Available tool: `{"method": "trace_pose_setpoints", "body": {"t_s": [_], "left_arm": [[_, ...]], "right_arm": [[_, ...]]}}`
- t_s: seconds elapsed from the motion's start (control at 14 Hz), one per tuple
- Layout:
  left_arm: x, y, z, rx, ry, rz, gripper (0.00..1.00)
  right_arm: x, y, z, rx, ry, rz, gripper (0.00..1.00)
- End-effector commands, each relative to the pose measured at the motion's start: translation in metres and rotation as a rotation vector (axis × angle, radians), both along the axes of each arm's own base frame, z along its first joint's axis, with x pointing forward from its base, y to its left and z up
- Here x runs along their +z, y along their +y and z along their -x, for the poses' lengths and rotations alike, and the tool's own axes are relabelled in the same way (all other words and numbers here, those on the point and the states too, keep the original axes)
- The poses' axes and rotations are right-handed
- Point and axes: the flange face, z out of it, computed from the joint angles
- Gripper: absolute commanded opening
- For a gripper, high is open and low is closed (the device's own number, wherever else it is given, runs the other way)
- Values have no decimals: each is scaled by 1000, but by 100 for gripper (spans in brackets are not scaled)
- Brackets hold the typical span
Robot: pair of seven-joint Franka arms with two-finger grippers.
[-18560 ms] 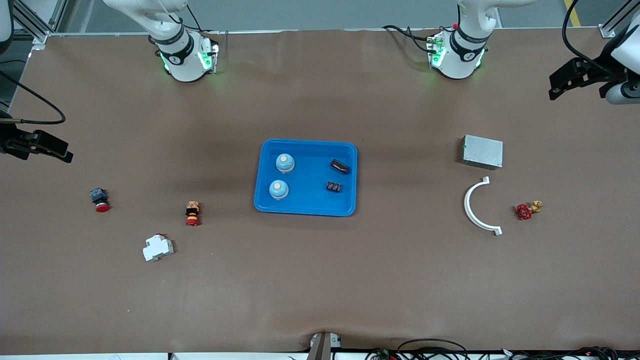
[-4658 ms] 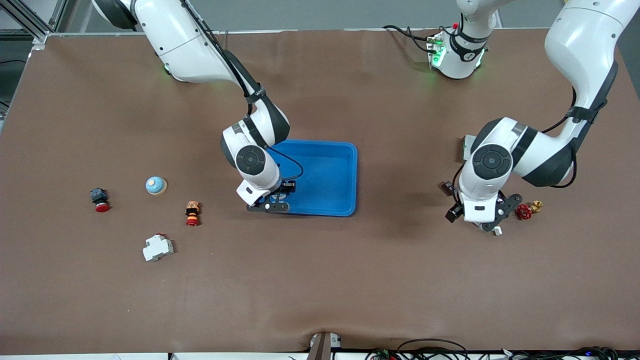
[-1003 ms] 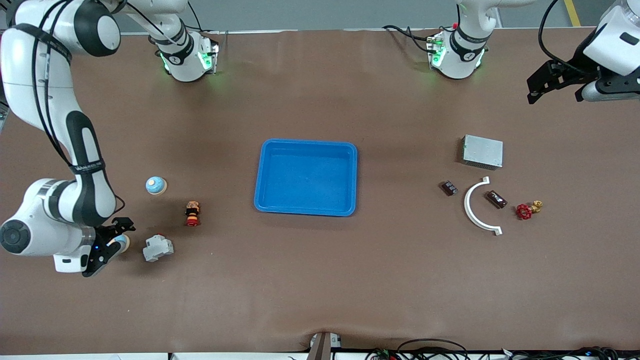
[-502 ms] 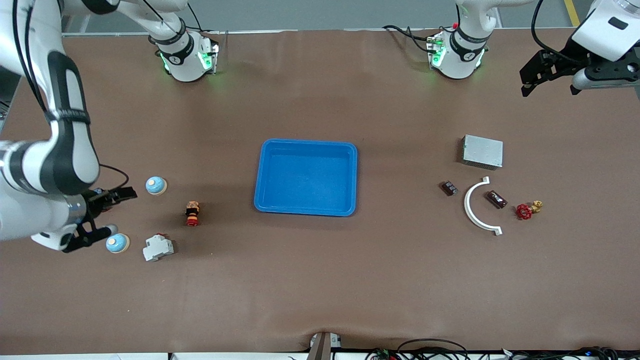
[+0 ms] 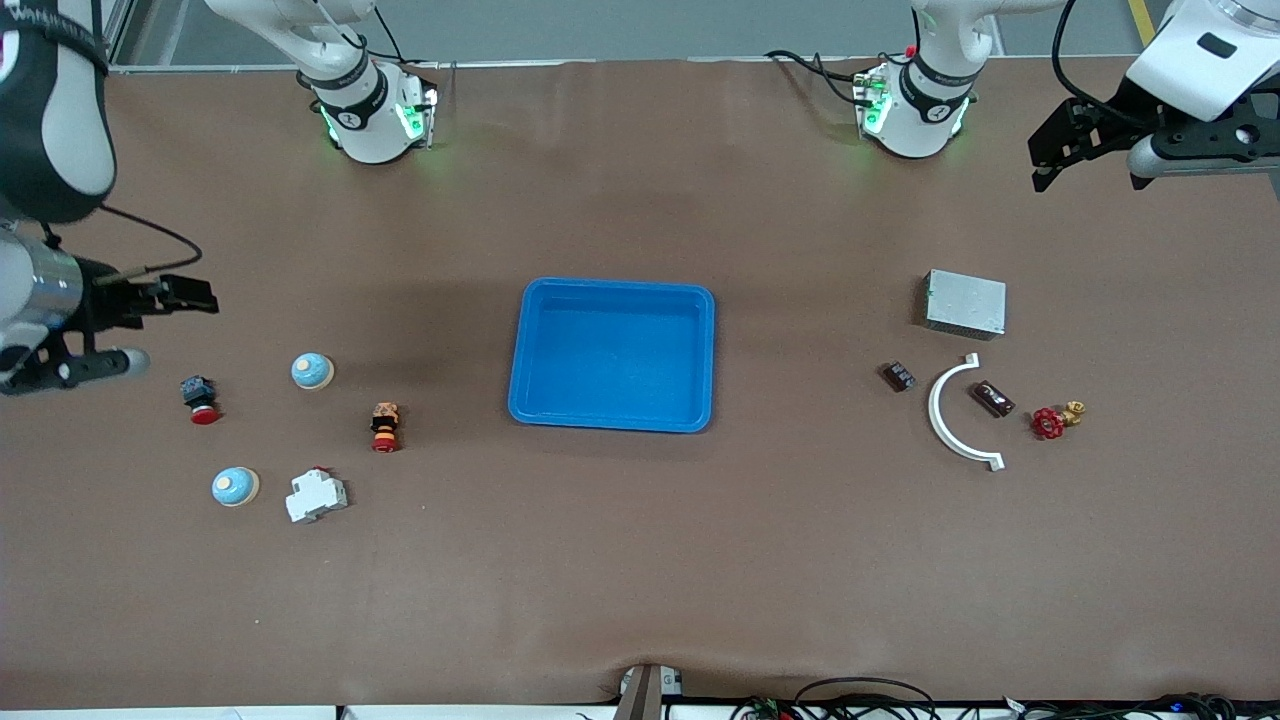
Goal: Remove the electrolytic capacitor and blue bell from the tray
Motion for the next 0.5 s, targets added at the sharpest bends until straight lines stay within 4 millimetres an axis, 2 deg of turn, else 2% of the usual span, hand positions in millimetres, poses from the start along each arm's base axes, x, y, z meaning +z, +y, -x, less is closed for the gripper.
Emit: {"method": "trace_pose_setpoints", "body": {"t_s": [0.0, 0.14, 0.21, 0.43], "left_arm": [[7, 5, 0, -2, -11, 3, 100], [8, 11, -1, 9, -12, 2, 100], [8, 13, -1, 14, -14, -8, 100], [8, 19, -3, 34, -23, -45, 100]], "right_arm": [[10, -5, 53, -49, -86, 5, 100], [20, 8, 80, -183, -155, 25, 100], [23, 17, 83, -218, -153, 35, 100], [35, 15, 82, -221, -160, 34, 100]]}}
